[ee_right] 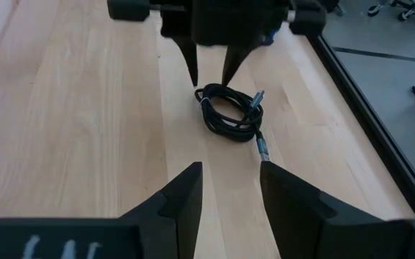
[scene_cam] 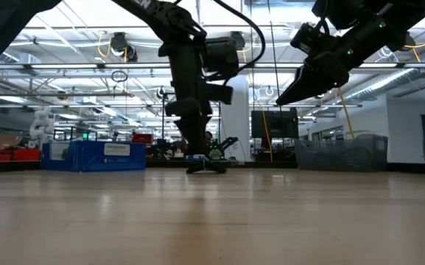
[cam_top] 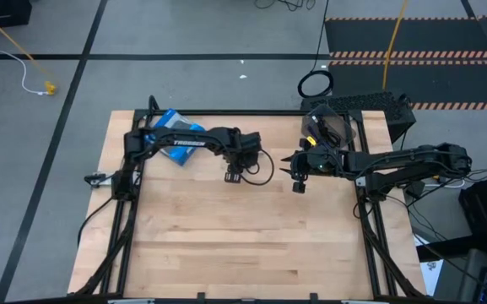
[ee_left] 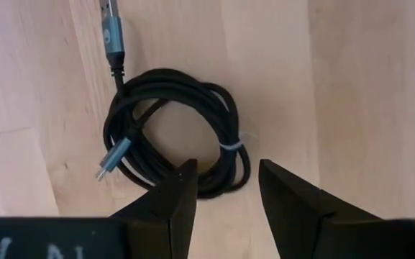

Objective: Pick and place USB-C Cables
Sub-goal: Put the black charger cable into the bin

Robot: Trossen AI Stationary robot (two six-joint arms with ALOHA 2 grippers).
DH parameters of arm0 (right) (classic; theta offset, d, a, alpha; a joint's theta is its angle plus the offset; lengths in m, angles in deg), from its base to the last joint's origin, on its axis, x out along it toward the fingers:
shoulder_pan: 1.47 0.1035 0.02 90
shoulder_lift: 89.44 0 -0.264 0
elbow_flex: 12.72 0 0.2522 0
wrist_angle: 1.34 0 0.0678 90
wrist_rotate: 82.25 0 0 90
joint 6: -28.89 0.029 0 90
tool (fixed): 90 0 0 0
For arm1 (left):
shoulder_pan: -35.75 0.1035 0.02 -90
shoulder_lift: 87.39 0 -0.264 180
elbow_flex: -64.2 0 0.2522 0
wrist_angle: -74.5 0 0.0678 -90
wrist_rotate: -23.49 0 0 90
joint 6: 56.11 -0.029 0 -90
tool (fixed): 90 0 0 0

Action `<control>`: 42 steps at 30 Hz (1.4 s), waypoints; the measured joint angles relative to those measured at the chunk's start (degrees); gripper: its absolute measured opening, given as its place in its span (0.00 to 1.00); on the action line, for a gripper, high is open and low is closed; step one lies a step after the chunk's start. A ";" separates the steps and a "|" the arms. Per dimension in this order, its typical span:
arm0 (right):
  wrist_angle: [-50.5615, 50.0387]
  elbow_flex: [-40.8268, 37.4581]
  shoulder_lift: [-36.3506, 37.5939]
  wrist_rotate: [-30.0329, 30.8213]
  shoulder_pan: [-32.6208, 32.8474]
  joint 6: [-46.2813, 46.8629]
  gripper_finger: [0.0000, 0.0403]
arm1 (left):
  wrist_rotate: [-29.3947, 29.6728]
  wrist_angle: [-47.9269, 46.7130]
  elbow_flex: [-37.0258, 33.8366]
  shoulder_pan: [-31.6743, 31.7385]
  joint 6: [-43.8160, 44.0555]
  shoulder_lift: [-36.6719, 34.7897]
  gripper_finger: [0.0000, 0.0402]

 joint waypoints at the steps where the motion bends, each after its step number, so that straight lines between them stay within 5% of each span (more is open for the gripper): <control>1: 0.01 0.00 0.00 0.00 0.00 0.00 0.33 | -0.02 0.42 -0.02 0.02 0.14 0.17 0.38; 13: 0.01 0.00 0.00 0.00 0.00 0.00 0.33 | -2.47 5.46 -0.38 0.40 2.51 0.55 0.38; 35: 0.03 0.00 0.00 0.00 0.00 0.02 0.33 | -4.44 19.81 -12.15 1.34 6.03 0.23 0.38; 42: 0.05 0.00 0.00 0.00 0.00 0.02 0.33 | -4.52 20.95 -12.37 1.29 6.56 0.26 0.25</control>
